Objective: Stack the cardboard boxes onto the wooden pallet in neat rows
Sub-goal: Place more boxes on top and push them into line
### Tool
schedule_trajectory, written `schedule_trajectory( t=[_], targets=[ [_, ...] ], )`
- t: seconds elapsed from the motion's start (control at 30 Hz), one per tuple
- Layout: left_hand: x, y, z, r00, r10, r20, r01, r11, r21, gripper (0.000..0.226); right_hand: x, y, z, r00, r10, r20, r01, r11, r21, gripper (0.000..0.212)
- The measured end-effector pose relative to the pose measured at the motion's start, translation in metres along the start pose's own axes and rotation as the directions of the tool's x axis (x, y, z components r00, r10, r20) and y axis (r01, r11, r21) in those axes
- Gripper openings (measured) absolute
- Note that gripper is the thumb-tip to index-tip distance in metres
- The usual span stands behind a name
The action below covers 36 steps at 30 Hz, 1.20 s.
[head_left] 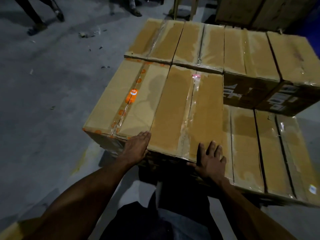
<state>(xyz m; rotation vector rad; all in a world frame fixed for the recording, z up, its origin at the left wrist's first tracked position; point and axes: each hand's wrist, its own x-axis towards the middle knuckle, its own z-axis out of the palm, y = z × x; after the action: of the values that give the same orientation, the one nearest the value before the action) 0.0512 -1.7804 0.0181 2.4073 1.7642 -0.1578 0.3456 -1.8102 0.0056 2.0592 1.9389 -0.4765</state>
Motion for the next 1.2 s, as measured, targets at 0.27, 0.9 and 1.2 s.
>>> schedule_trajectory(
  t=[0.27, 0.9, 1.2],
  targets=[
    [-0.001, 0.002, -0.001, 0.998, -0.044, -0.037, 0.042, 0.998, -0.053, 0.069, -0.001, -0.005, -0.007, 1.0, 0.007, 0.008, -0.007, 1.0, 0.02, 0.105],
    [0.003, 0.003, -0.005, 0.993, -0.104, 0.056, 0.112, 0.98, -0.166, 0.078, 0.005, -0.044, -0.026, 0.987, -0.143, 0.078, 0.137, 0.987, 0.082, 0.099],
    [0.009, -0.023, -0.028, 0.963, -0.213, 0.168, 0.265, 0.868, -0.42, 0.075, 0.007, -0.123, -0.055, 0.964, -0.214, 0.156, 0.195, 0.972, 0.13, 0.091]
  ],
)
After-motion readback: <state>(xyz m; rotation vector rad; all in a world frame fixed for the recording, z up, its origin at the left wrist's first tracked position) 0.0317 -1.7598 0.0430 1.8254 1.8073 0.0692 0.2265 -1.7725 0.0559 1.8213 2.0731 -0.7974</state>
